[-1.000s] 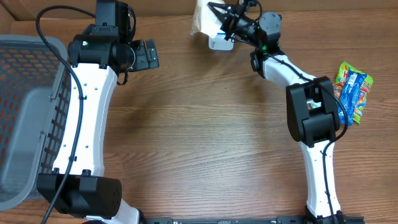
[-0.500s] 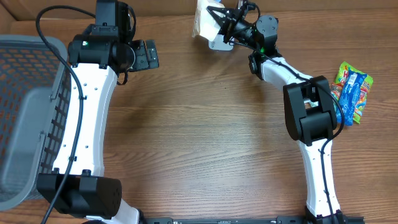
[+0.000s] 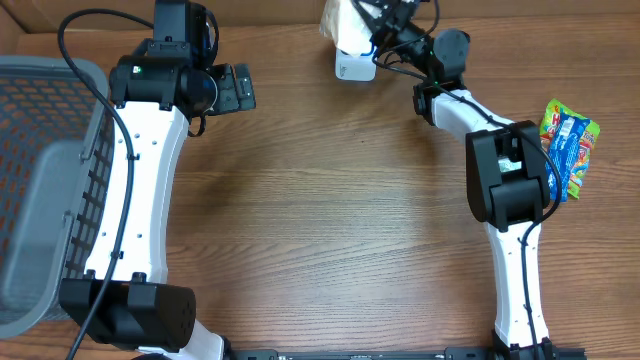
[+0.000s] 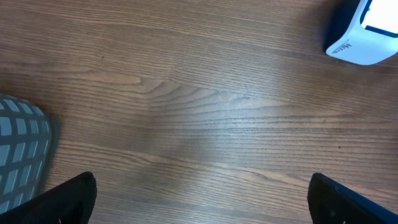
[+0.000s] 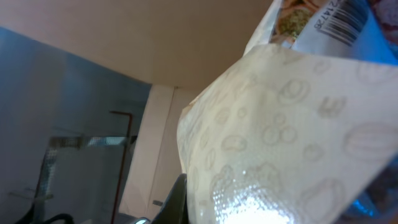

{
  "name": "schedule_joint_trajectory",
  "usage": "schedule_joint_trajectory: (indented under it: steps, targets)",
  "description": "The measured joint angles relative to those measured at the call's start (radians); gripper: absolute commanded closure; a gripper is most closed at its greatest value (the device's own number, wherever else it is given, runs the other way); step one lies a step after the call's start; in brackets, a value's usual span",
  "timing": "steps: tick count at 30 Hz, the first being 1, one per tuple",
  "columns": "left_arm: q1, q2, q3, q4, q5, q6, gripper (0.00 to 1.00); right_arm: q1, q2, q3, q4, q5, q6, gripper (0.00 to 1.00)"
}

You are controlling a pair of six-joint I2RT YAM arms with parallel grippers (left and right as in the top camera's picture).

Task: Scan the item barcode
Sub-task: 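Carry the cookie bag right and release it onto the snack pile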

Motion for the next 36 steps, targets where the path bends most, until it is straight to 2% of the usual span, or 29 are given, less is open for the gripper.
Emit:
schedule_joint_trajectory:
  steps: [3,5,10,14,20,24,28,29,30,32,36]
  targets:
    - [0.0,0.0,0.0,0.0,0.0,0.0,0.0,-0.015,0.0,0.0,0.163,-0.007,0.02,0.96]
    - [0.0,0.0,0.0,0.0,0.0,0.0,0.0,-0.029,0.0,0.0,0.197,-0.019,0.027,0.96]
    - [0.0,0.0,0.0,0.0,0.0,0.0,0.0,-0.092,0.0,0.0,0.172,-0.098,0.037,0.96]
    - [0.0,0.0,0.0,0.0,0.0,0.0,0.0,-0.158,-0.004,0.0,0.046,-0.189,-0.003,0.96]
    - [0.0,0.0,0.0,0.0,0.0,0.0,0.0,-0.253,-0.048,-0.001,-0.348,-0.309,-0.227,0.96]
    - [0.0,0.0,0.0,0.0,0.0,0.0,0.0,-0.33,-0.148,-0.004,-0.578,-0.367,-0.4,0.96]
    - [0.0,0.0,0.001,0.0,-0.001,0.0,0.0,-0.396,-0.326,0.0,-1.07,-0.357,-0.667,0.96]
    - [0.0,0.0,0.002,0.001,0.0,0.0,0.0,-0.411,-0.379,0.0,-1.215,-0.333,-0.756,0.96]
    - [0.0,0.0,0.002,0.0,0.0,0.0,0.0,-0.428,-0.463,0.0,-1.439,-0.264,-0.894,0.96]
    - [0.0,0.0,0.002,0.0,-0.001,0.0,0.0,-0.439,-0.575,0.005,-1.74,-0.103,-1.08,0.96]
    - [0.0,0.0,0.003,0.0,-0.003,0.0,0.0,-0.409,-0.752,0.005,-2.077,0.246,-1.287,0.96]
